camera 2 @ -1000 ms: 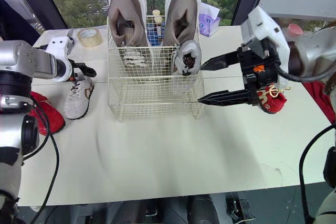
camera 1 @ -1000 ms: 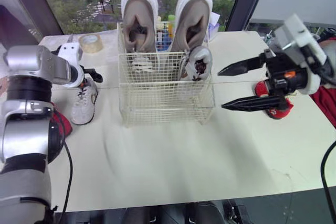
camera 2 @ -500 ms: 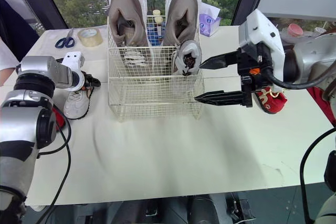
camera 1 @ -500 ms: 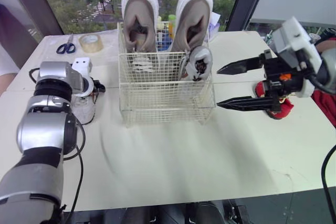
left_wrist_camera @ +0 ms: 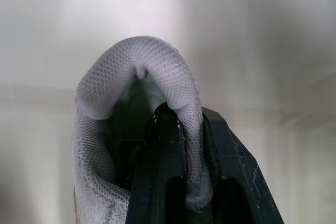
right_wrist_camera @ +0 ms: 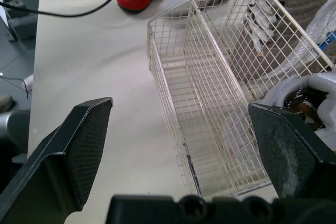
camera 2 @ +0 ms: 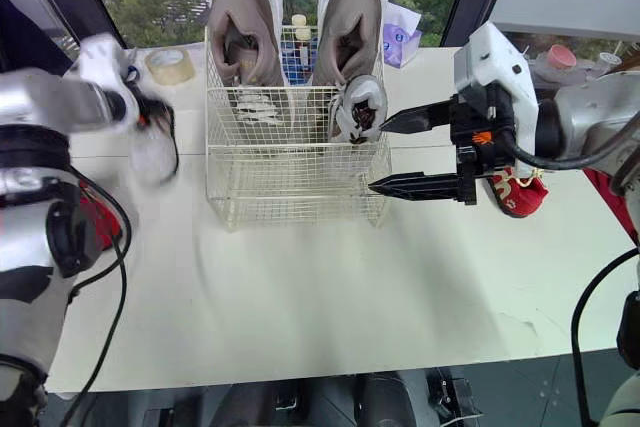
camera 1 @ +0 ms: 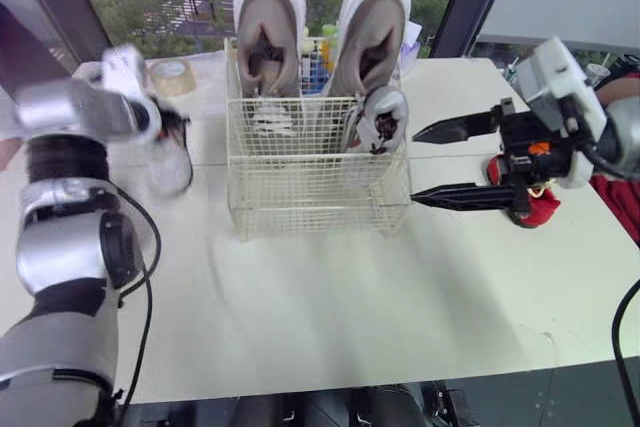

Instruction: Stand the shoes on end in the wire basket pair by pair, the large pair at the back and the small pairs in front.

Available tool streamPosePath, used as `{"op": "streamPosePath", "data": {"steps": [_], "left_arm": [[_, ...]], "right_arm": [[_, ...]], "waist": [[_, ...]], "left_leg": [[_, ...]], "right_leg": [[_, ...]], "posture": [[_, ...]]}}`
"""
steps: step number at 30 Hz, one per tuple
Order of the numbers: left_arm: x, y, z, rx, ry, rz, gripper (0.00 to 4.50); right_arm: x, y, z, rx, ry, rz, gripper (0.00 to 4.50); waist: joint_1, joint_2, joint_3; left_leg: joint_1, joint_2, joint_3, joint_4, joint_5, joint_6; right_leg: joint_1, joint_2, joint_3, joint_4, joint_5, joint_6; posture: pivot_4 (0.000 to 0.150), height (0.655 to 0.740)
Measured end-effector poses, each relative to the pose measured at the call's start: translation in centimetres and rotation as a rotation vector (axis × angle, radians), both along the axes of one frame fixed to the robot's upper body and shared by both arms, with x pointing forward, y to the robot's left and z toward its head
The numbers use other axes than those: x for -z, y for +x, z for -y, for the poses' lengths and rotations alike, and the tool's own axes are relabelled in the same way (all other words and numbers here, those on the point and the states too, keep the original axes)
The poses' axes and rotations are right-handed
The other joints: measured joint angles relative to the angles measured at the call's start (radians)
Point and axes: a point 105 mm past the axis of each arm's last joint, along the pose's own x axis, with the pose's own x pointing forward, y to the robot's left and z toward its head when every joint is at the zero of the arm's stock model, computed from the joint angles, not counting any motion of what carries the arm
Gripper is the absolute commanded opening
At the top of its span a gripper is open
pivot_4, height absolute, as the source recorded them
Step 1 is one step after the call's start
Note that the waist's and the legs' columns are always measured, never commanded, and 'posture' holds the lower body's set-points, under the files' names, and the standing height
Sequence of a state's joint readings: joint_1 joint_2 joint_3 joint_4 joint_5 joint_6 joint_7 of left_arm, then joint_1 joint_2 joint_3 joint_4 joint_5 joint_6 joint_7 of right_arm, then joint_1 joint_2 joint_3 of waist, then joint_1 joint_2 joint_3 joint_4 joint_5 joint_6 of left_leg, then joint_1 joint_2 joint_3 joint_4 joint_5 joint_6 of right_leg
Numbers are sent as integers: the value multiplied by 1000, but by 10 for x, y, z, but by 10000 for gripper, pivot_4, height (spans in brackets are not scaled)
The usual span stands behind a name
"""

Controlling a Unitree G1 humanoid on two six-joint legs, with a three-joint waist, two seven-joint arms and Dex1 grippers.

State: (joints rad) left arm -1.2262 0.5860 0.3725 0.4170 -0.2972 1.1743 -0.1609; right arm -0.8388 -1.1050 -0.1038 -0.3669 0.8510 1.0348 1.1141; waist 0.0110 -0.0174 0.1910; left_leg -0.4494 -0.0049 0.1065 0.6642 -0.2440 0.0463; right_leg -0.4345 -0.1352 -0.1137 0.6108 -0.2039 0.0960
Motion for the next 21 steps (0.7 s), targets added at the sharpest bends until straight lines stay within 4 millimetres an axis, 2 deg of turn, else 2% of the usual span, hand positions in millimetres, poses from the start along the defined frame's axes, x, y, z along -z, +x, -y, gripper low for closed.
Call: {"op": "streamPosePath", "data": {"steps": [2, 3, 5, 6, 8, 11, 15, 21], "left_arm": [[-36, -35, 18, -10, -26, 278, 931], [-42, -50, 25, 9, -62, 369, 931], [-47, -85, 45, 101, -141, 558, 931], [-46, -105, 57, 142, -127, 647, 931], [-38, -124, 70, 158, -38, 700, 931], [-27, -138, 89, 175, -12, 759, 931], [-25, -146, 112, 247, 13, 861, 931], [-7, -130, 133, 350, -72, 896, 931]], "right_arm": [[-1, 4, 3, 26, 27, -11, 45000], [-2, 5, 4, 33, 42, -12, 45000], [-3, 9, 6, 44, 80, -23, 45000], [-3, 12, 7, 51, 99, -31, 45000], [-2, 18, 8, 59, 131, -51, 45000], [2, 27, 9, 78, 143, -81, 45000], [6, 34, 7, 78, 142, -111, 45000], [12, 37, 9, 97, 122, -145, 45000]], "waist": [[1, 0, 0], [1, 0, 0], [1, 0, 0], [1, 0, 0], [1, 0, -1], [6, 1, -1], [5, 1, -1], [5, 1, -1]], "left_leg": [[2, 0, -1, 0, 0, 0], [4, 0, 0, 0, 0, 0], [6, 1, -1, 0, 1, -1], [7, 1, -1, 0, 1, -1], [8, 1, 0, 0, 2, -3], [9, 1, 0, 2, 4, -5], [8, 0, 1, 3, 3, 1], [7, 0, 1, 3, 3, 7]], "right_leg": [[3, 0, 0, -1, 0, 0], [5, 0, 0, -1, 0, 0], [7, 1, -1, -2, 0, 0], [7, 1, -1, -1, 0, 0], [8, 2, -1, 2, 0, 0], [9, 3, -2, 2, 1, -2], [9, 3, -2, 1, 1, -2], [8, 2, -3, 1, 1, -2]], "posture": [[1500, 7400], [1500, 7400], [1500, 7400], [1500, 7400], [1500, 7400], [1500, 7400], [1500, 7400], [1500, 7400]]}}
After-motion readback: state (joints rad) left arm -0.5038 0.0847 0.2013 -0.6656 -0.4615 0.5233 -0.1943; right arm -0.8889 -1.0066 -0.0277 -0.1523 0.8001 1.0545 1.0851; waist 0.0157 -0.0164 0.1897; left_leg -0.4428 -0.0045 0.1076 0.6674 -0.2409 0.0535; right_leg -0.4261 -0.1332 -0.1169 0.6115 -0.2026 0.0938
